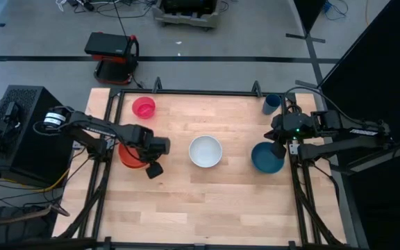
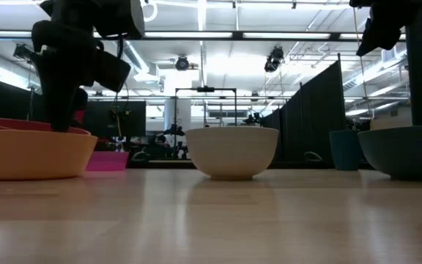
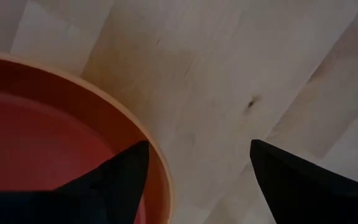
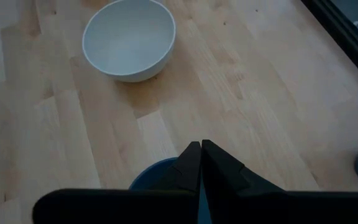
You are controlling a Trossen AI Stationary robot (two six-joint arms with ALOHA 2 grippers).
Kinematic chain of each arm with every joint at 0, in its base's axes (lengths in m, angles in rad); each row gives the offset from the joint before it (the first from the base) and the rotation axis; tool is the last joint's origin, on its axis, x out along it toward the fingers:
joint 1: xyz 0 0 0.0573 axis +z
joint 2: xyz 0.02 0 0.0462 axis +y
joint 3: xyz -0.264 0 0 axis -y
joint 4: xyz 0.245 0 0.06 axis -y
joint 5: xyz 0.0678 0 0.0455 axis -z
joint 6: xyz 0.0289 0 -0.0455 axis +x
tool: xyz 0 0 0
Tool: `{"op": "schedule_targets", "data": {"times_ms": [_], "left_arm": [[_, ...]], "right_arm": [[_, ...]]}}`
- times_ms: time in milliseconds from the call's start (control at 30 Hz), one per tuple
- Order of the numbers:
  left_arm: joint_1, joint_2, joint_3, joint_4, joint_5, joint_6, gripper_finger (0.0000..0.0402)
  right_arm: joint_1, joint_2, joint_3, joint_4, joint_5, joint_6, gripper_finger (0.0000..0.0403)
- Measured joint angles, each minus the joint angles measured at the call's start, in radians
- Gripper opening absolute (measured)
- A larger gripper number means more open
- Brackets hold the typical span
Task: Nest bowls inside each other
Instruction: Move the stacked colored bowls to the right slightly
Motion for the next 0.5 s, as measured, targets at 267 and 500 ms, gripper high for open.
{"op": "schedule_targets", "data": {"times_ms": [267,500], "left_arm": [[0.000,0.000,-0.005,0.002,-0.017,-0.001,0.0207],[0.000,0.000,-0.013,0.006,-0.025,-0.002,0.0141]], "right_arm": [[0.000,0.000,0.000,0.000,0.000,0.000,0.0000],[0.000,0.000,0.000,0.001,0.000,0.000,0.0000]]}}
